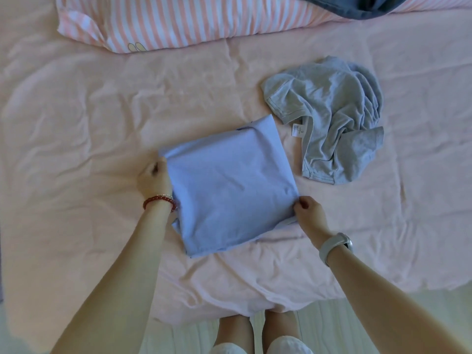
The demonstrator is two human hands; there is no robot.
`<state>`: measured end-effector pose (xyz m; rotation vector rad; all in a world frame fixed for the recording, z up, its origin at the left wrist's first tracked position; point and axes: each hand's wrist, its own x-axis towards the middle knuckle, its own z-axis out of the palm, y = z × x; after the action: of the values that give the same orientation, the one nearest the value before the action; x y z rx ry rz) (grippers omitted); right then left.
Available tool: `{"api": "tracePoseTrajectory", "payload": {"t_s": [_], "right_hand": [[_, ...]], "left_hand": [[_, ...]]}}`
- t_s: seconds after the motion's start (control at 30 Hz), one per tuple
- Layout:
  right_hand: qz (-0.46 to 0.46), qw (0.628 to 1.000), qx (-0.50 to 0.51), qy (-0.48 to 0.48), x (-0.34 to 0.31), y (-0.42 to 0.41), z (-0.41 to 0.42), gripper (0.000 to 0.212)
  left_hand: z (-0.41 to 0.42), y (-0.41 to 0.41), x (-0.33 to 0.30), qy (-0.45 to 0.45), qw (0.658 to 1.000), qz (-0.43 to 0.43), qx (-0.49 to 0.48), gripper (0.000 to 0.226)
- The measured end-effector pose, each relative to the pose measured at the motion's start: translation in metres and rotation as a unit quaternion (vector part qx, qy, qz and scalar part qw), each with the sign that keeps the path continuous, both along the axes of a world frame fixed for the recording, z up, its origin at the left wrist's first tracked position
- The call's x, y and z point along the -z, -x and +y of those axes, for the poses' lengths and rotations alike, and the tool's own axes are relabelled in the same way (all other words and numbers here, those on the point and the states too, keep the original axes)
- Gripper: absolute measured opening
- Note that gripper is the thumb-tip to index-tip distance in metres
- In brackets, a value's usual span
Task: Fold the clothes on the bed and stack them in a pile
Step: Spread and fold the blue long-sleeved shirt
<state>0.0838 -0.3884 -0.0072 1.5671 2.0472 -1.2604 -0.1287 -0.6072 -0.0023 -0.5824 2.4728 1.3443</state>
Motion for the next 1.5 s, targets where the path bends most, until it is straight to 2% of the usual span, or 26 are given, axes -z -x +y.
{"api": "tracePoseTrajectory", "payload": {"t_s": [0.03, 0.1, 0.17, 0.23, 0.3, 0.4, 0.53, 0.57, 0.6, 0.63, 0.67, 0.73, 0.77, 0.8, 0.87, 0.93, 1.0, 1.03, 1.1, 1.17, 1.3, 1.33, 1.4, 1.43, 1.5], "right_hand": [[0.003, 1.0, 0.007, 0.009, -0.001, -0.001, -0.001, 0.019], [0.004, 1.0, -0.016, 0.018, -0.004, -0.006, -0.004, 0.016], [-0.008, 0.998, -0.06, 0.023, -0.005, -0.013, -0.006, 0.013], [-0.007, 0.998, -0.038, 0.05, -0.007, -0.021, -0.008, 0.022], [0.023, 0.988, 0.088, 0.124, -0.01, -0.026, -0.01, 0.03], [0.075, 0.937, 0.253, 0.227, -0.013, -0.031, -0.012, 0.028], [0.169, 0.84, 0.429, 0.286, -0.014, -0.04, -0.022, 0.024], [0.174, 0.822, 0.455, 0.294, -0.013, -0.043, -0.026, 0.025], [0.161, 0.822, 0.464, 0.29, -0.013, -0.044, -0.031, 0.025], [0.123, 0.845, 0.447, 0.267, -0.013, -0.046, -0.035, 0.025], [0.07, 0.887, 0.395, 0.23, -0.013, -0.048, -0.036, 0.024], [-0.025, 0.964, 0.244, 0.103, -0.013, -0.049, -0.034, 0.021], [-0.042, 0.981, 0.187, 0.026, -0.015, -0.049, -0.031, 0.021], [-0.033, 0.987, 0.149, -0.05, -0.018, -0.048, -0.027, 0.023], [0.041, 0.983, 0.087, -0.155, -0.024, -0.044, -0.023, 0.025], [0.098, 0.982, 0.009, -0.163, -0.025, -0.034, -0.022, 0.022], [0.068, 0.99, -0.041, -0.115, -0.019, -0.026, -0.02, 0.013], [0.03, 0.995, -0.029, -0.085, -0.014, -0.024, -0.018, 0.011], [-0.022, 0.997, 0.074, -0.011, -0.005, -0.023, -0.015, 0.009], [-0.009, 0.979, 0.195, 0.053, -0.002, -0.022, -0.017, 0.013], [0.078, 0.895, 0.407, 0.164, -0.003, -0.027, -0.022, 0.031], [0.069, 0.89, 0.415, 0.172, -0.003, -0.031, -0.024, 0.031], [0.014, 0.93, 0.346, 0.121, -0.005, -0.039, -0.025, 0.031], [-0.007, 0.954, 0.292, 0.064, -0.006, -0.042, -0.025, 0.032], [0.006, 0.981, 0.185, -0.064, -0.014, -0.037, -0.023, 0.036]], "left_hand": [[-0.008, -0.003, -0.002, -0.083, 0.995, -0.006, -0.058, 0.038], [-0.023, -0.01, -0.005, -0.223, 0.958, -0.061, -0.171, 0.027], [-0.032, -0.017, -0.005, -0.262, 0.935, -0.108, -0.211, 0.02], [-0.036, -0.019, -0.002, -0.24, 0.94, -0.133, -0.202, 0.018], [-0.036, -0.016, 0.0, -0.232, 0.94, -0.149, -0.202, 0.017], [-0.031, -0.009, 0.002, -0.241, 0.93, -0.172, -0.219, 0.017], [-0.027, -0.003, 0.001, -0.297, 0.915, -0.137, -0.237, 0.018], [-0.027, -0.002, 0.001, -0.3, 0.916, -0.127, -0.234, 0.02], [-0.028, -0.002, 0.002, -0.291, 0.922, -0.122, -0.225, 0.022], [-0.029, -0.001, 0.002, -0.273, 0.929, -0.125, -0.215, 0.025], [-0.029, -0.001, 0.003, -0.252, 0.936, -0.137, -0.203, 0.027], [-0.03, -0.001, 0.002, -0.223, 0.945, -0.166, -0.171, 0.026], [-0.03, -0.001, 0.001, -0.209, 0.951, -0.175, -0.146, 0.026], [-0.03, -0.001, 0.001, -0.189, 0.959, -0.175, -0.117, 0.026], [-0.03, -0.004, -0.001, -0.143, 0.976, -0.151, -0.067, 0.026], [-0.031, -0.012, -0.005, -0.102, 0.987, -0.121, -0.035, 0.027], [-0.031, -0.027, -0.006, -0.067, 0.991, -0.119, -0.01, 0.027], [-0.032, -0.035, -0.006, -0.072, 0.99, -0.124, -0.01, 0.024], [-0.035, -0.05, -0.006, -0.095, 0.985, -0.141, -0.018, 0.021], [-0.039, -0.057, -0.004, -0.115, 0.979, -0.162, -0.039, 0.021], [-0.041, -0.055, -0.005, -0.162, 0.966, -0.168, -0.11, 0.022], [-0.04, -0.051, -0.006, -0.167, 0.964, -0.171, -0.121, 0.021], [-0.038, -0.044, -0.007, -0.154, 0.966, -0.178, -0.11, 0.015], [-0.037, -0.041, -0.009, -0.134, 0.971, -0.175, -0.09, 0.01], [-0.035, -0.036, -0.01, -0.042, 0.989, -0.137, -0.042, 0.029]]}}
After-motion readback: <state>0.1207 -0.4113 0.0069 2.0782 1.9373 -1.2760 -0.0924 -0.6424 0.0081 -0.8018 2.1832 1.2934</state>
